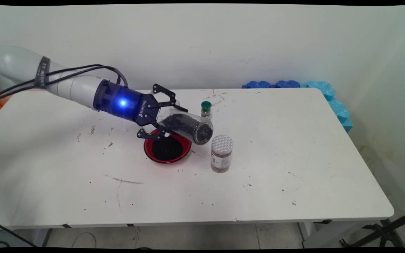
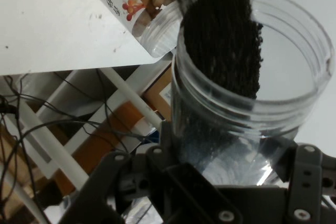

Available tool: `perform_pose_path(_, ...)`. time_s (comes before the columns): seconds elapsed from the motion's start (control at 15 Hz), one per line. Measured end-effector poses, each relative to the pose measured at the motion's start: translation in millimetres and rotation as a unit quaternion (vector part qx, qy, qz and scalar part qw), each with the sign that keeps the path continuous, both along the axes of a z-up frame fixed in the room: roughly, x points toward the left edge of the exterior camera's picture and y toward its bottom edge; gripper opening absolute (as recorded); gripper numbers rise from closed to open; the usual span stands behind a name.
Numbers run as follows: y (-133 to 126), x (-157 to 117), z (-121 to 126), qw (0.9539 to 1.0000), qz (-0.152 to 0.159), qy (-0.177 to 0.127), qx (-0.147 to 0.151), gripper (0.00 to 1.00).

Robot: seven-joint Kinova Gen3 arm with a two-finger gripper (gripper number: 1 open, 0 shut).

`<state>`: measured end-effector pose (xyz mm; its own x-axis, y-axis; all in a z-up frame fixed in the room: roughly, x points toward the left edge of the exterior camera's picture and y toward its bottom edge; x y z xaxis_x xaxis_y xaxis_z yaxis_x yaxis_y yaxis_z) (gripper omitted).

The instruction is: Pour the black seasoning powder in the red bowl

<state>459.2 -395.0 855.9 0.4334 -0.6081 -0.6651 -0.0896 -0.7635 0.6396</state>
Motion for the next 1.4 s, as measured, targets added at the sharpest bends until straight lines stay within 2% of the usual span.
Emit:
perform_pose_path(0.27,-1.2,0.1,0.3,0.9990,-0.022,-0.010,-0.037,0.00)
perform_pose_path(0.47,-1.5,-0.6,1.9,0.9949,-0.052,-0.021,-0.084,0.00)
perform_pose_path(0.6,-1.4,-1.0,3.2,0.9904,-0.072,-0.028,-0.114,0.00)
perform_pose_path(0.8,-2.7,-1.0,6.0,0.9769,-0.108,-0.047,-0.179,0.00)
perform_pose_path(1.0,-3.9,-1.0,8.2,0.9637,-0.134,-0.061,-0.223,0.00)
perform_pose_path(1.4,-8.5,-1.0,13.2,0.9306,-0.181,-0.093,-0.304,0.00)
